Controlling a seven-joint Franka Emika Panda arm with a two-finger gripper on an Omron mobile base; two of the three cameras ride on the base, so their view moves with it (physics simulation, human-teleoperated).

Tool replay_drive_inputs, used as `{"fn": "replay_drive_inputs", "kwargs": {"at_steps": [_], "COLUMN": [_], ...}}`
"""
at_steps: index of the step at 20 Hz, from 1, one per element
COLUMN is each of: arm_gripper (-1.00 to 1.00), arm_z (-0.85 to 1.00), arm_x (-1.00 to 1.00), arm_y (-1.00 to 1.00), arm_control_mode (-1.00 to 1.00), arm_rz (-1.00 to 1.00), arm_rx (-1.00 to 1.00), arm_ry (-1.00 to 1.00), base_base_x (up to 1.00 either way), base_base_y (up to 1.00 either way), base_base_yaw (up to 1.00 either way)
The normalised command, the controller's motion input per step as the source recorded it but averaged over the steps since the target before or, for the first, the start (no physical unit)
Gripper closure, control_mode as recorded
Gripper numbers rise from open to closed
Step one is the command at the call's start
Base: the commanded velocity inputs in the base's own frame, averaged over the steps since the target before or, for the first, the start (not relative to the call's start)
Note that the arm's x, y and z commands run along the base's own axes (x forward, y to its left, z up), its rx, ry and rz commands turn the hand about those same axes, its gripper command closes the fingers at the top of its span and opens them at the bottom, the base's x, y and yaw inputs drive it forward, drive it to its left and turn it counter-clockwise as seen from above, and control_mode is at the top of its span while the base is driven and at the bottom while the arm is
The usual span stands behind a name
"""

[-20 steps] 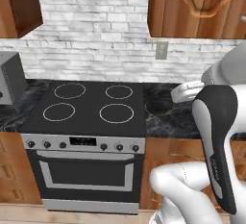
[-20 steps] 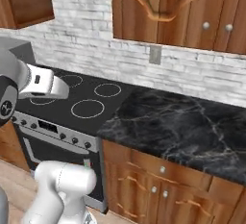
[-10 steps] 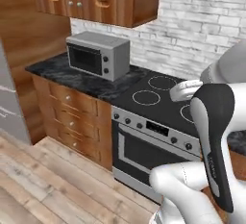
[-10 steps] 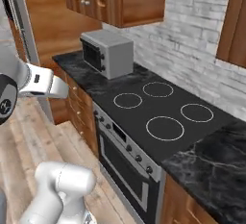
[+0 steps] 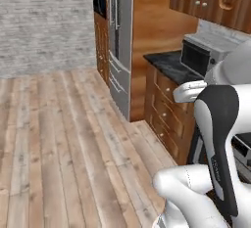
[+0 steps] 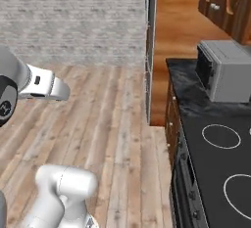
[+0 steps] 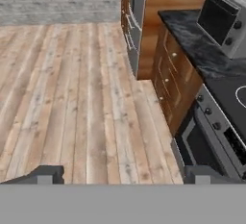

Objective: Navigate to the stand mixer.

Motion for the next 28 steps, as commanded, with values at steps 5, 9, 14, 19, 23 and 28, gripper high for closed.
{"fn": "replay_drive_inputs", "kwargs": {"at_steps": [5,9,14,19,23,28], "arm_gripper": [-1.00,-1.00,-1.00,-1.00,-1.00,-1.00], "arm_z": [0.00,0.00,0.00,0.00,0.00,0.00], "arm_x": [0.00,0.00,0.00,0.00,0.00,0.00], "arm_y": [0.00,0.00,0.00,0.00,0.00,0.00], "arm_control_mode": [1.00,1.00,1.00,1.00,1.00,1.00], "arm_rz": [0.00,0.00,0.00,0.00,0.00,0.00], "arm_rx": [0.00,0.00,0.00,0.00,0.00,0.00], "arm_ry": [0.00,0.00,0.00,0.00,0.00,0.00], "base_base_x": [0.00,0.00,0.00,0.77,1.00,1.00], "base_base_y": [0.00,0.00,0.00,-0.04,-0.27,-0.58], "base_base_yaw": [0.99,1.00,1.00,0.86,0.68,0.55]}}
